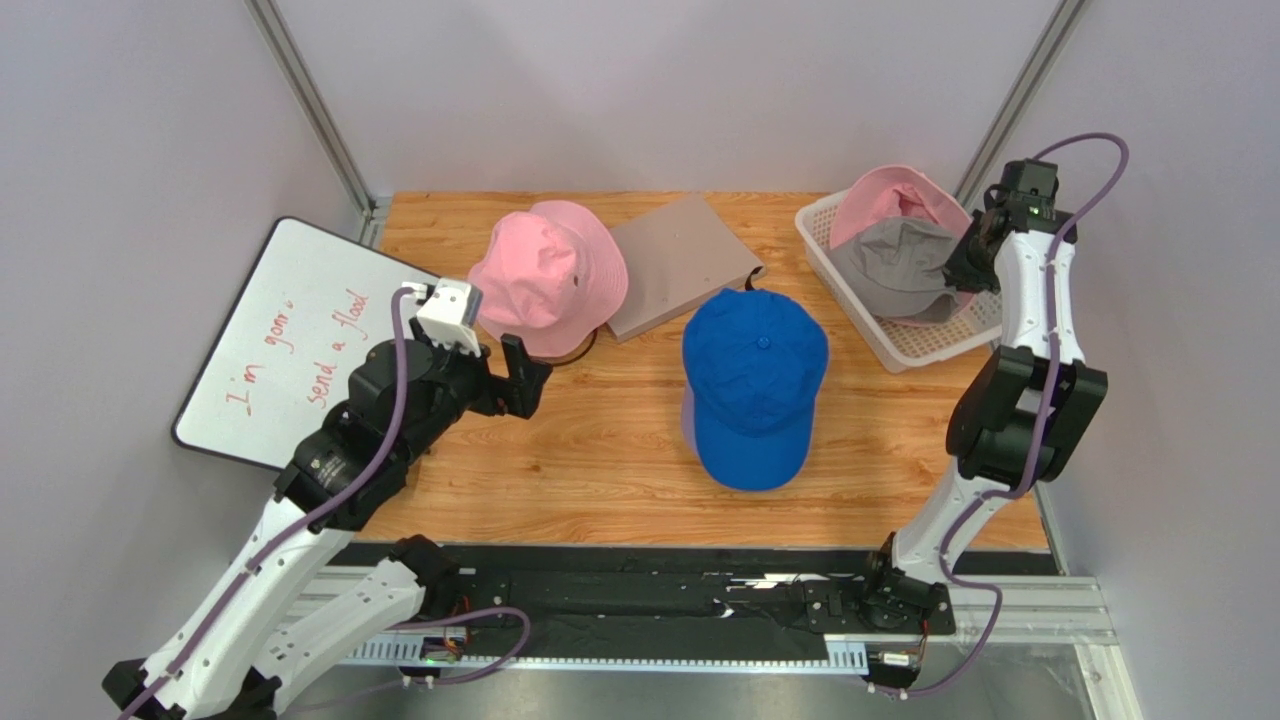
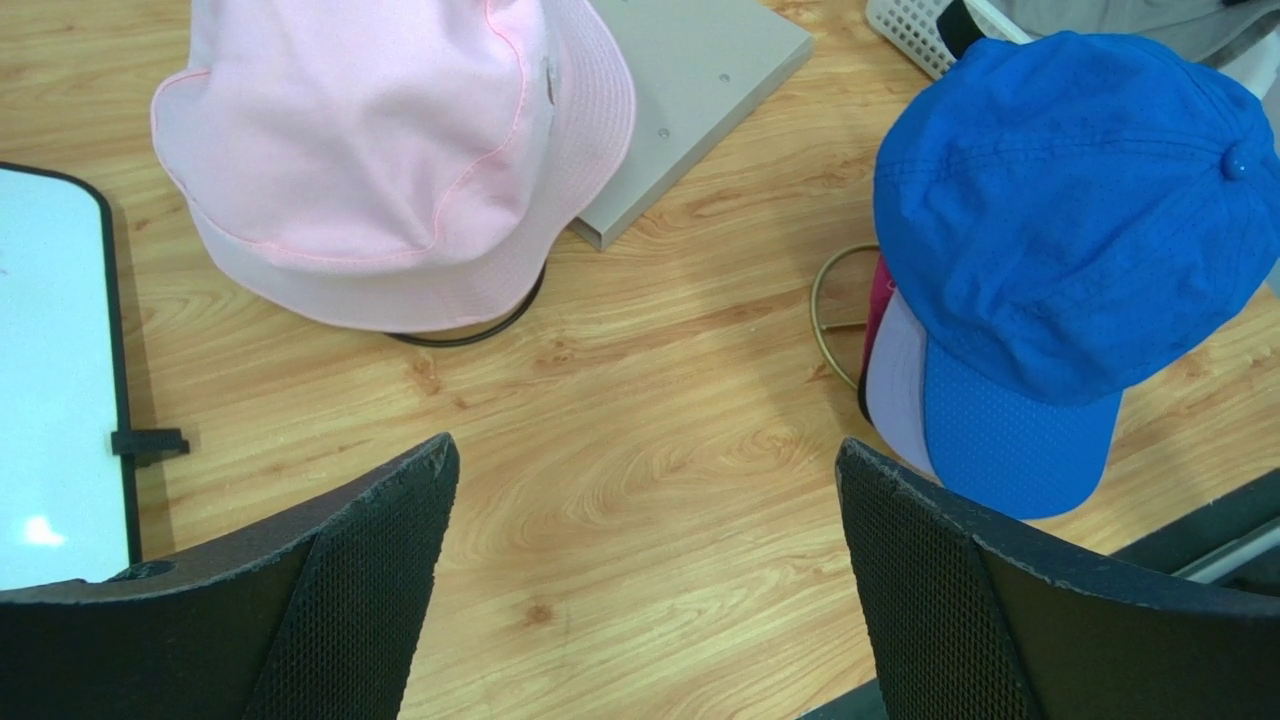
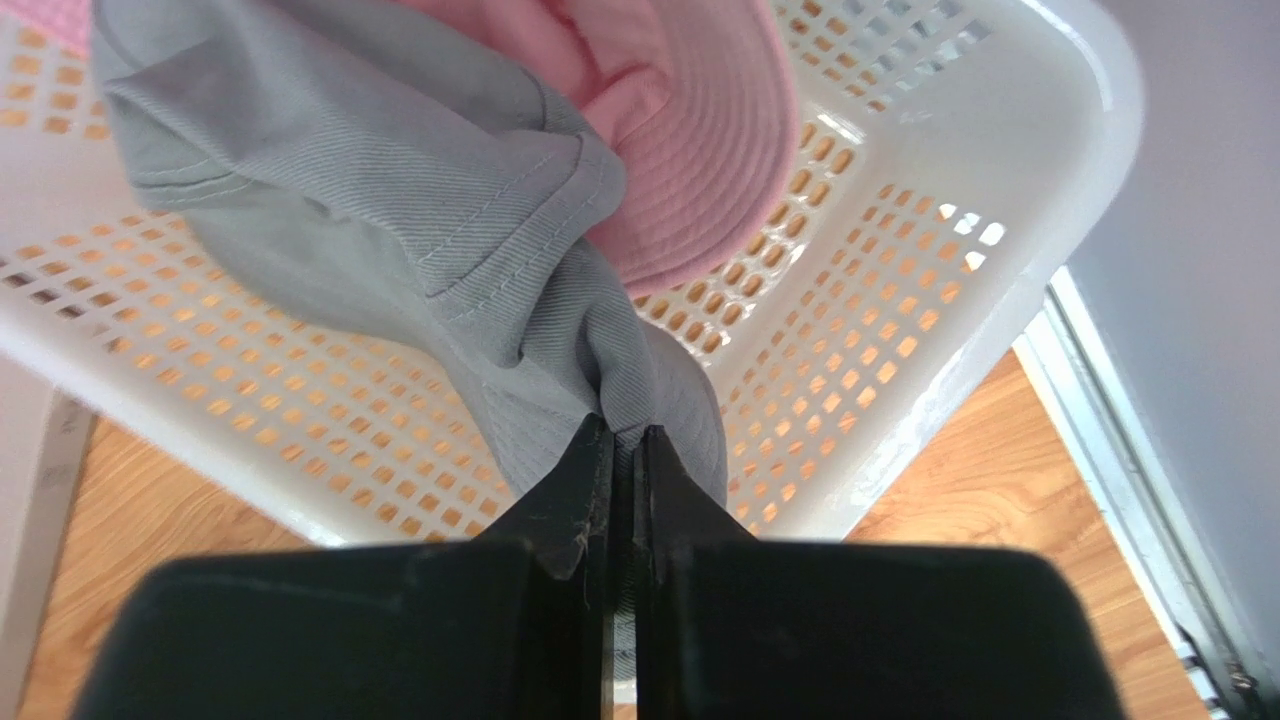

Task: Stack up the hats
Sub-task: Pick up the hat from the bin, then stack the hat on the hat.

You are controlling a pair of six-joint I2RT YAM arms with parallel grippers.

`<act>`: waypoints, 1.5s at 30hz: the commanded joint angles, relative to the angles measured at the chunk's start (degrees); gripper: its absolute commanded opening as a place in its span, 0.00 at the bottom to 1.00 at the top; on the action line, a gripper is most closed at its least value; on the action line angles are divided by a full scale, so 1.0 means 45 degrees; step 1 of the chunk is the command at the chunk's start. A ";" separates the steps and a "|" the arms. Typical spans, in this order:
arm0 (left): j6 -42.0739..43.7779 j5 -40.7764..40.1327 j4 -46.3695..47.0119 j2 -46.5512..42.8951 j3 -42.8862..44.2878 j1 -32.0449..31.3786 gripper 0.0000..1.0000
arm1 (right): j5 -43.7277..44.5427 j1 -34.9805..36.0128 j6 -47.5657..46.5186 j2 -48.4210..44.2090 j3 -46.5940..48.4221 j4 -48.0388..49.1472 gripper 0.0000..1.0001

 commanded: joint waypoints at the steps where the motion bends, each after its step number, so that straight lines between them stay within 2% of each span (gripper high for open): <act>1: 0.0356 0.0268 0.0036 0.0205 0.0458 0.0044 0.98 | -0.1788 0.0107 0.0622 -0.1447 0.0097 0.0492 0.00; 8: 0.0298 0.1344 0.1616 0.1024 0.0438 0.0044 0.93 | -0.2044 0.0946 0.1189 -0.2991 0.2302 0.0200 0.00; 15: 0.1077 0.2555 0.3980 0.2118 0.0769 -0.0170 0.91 | -0.2064 0.2312 0.2107 -0.4846 0.2656 0.1409 0.00; 23: 0.2076 0.3550 0.5248 0.4169 0.3151 -0.1342 0.90 | -0.2102 0.5573 0.2731 -0.6291 0.2968 0.2407 0.00; 28: 0.1451 0.4839 0.6850 0.4171 0.3154 -0.1459 0.91 | -0.2142 0.7854 0.3493 -0.6820 0.2307 0.3440 0.00; 31: 0.1255 0.4822 0.7650 0.4365 0.3094 -0.1693 0.91 | -0.1714 0.9280 0.4002 -0.6821 0.1720 0.4242 0.00; 39: 0.2074 0.3458 0.7420 0.5010 0.3564 -0.2475 0.91 | -0.0971 1.2641 0.4472 -0.5923 0.1601 0.5512 0.00; 42: 0.2328 0.2638 0.6971 0.4913 0.3369 -0.2475 0.81 | -0.0970 1.3366 0.4335 -0.5455 0.1991 0.5435 0.00; 43: 0.2406 0.2421 0.6835 0.4777 0.3214 -0.2475 0.72 | -0.1047 1.3466 0.4335 -0.5337 0.2147 0.5415 0.00; 45: 0.2524 0.1934 0.6697 0.4543 0.2998 -0.2475 0.63 | -0.1165 1.3680 0.4296 -0.5258 0.2226 0.5435 0.00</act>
